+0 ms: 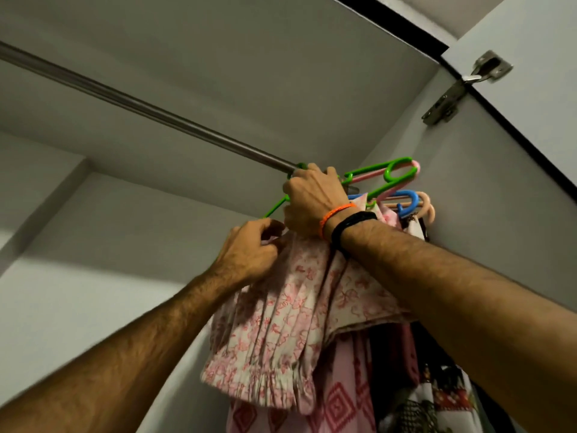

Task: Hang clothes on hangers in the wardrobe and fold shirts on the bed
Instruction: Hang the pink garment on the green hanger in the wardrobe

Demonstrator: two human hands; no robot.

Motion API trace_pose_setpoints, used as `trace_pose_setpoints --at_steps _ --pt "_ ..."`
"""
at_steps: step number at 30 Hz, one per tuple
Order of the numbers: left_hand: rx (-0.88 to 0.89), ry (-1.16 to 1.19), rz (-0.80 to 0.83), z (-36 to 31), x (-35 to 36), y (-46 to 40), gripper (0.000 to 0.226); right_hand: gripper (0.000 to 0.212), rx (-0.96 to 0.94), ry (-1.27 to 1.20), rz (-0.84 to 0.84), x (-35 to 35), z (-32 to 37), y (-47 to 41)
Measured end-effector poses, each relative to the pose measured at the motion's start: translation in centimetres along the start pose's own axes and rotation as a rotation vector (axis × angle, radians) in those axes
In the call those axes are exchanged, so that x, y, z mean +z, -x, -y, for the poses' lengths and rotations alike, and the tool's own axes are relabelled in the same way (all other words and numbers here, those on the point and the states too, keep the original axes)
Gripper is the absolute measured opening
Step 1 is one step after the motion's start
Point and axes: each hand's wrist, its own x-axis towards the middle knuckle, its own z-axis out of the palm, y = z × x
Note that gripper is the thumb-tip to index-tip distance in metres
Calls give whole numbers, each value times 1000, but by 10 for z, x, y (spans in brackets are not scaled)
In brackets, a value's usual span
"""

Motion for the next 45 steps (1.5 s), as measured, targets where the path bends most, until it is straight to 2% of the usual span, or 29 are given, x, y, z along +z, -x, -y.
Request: trace_pose_setpoints --at_steps 6,9,14,16,18,22,23,26,28,35,41,45 --pt "-49 -49 18 -16 -26 25 31 30 -11 -100 16 -23 19 24" --pt "-64 -50 57 -27 -48 45 31 33 28 -147 47 -45 25 42" --pt "-104 -7 93 -51 -91 88 34 28 104 -185 125 -92 46 82" --pt "-130 18 129 -60 -107 114 32 24 165 -189 230 -118 55 110" --pt "-150 50 190 -69 -124 144 31 27 233 -266 450 -149 70 145" --pt "-184 128 303 -94 -150 211 27 19 279 -365 373 -207 102 203" --pt "-196 159 342 -102 -155 231 25 15 271 -354 383 -217 108 220" --pt "-258 261 444 -126 -164 289 25 27 281 -353 488 -252 120 279" --pt "-328 336 517 -144 -169 333 26 24 352 -365 553 -287 127 324" --pt "-428 476 822 -239 -178 503 30 34 591 -342 805 -421 150 509" --pt "-501 561 1235 -367 -184 671 31 35 863 -228 1075 -587 149 671" --pt "-467 604 1453 -471 -202 762 35 35 1076 -163 1187 -706 140 755"
